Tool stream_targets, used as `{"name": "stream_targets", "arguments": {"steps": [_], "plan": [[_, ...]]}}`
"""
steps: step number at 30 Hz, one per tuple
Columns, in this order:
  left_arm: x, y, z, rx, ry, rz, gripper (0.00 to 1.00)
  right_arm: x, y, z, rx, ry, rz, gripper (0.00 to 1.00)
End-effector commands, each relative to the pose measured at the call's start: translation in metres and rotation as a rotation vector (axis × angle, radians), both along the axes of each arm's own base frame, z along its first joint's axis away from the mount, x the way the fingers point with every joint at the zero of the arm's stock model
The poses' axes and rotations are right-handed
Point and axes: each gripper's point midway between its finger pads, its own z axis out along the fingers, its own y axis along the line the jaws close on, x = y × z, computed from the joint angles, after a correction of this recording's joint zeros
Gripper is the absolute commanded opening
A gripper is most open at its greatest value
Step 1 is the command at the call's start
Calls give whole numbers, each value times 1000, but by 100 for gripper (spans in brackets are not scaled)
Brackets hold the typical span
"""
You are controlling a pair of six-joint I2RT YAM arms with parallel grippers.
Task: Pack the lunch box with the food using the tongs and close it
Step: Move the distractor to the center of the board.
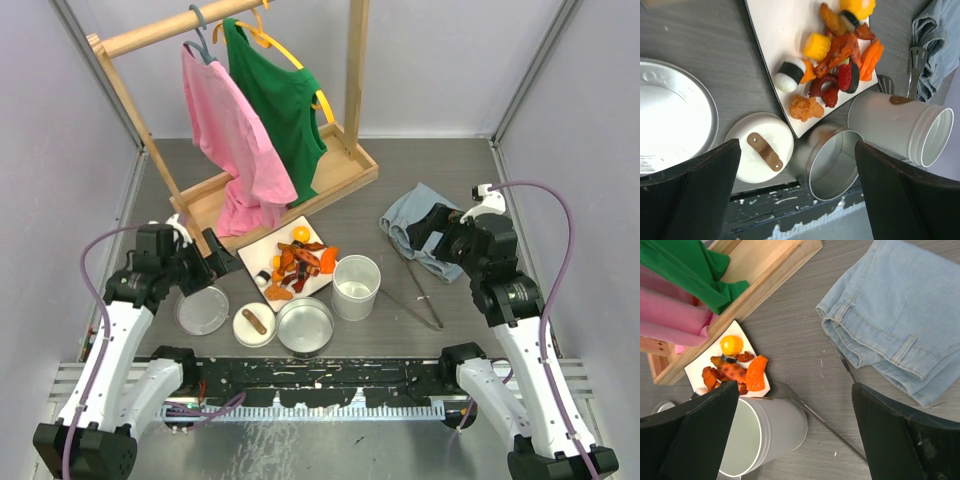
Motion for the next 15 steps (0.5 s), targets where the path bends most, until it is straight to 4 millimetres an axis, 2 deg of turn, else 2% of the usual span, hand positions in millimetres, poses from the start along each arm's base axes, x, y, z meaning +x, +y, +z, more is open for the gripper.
{"name": "stream_targets", "arguments": {"steps": [1,7,15], "plan": [[11,-18,-10,-147,40,22,98,0,11,5,75,-10,27,100],[38,-14,-41,-138,74,95,98,-5,12,-2,89,11,31,100],[91,2,-61,-51,-35,167,98,-9,8,-3,82,1,11,100]]}}
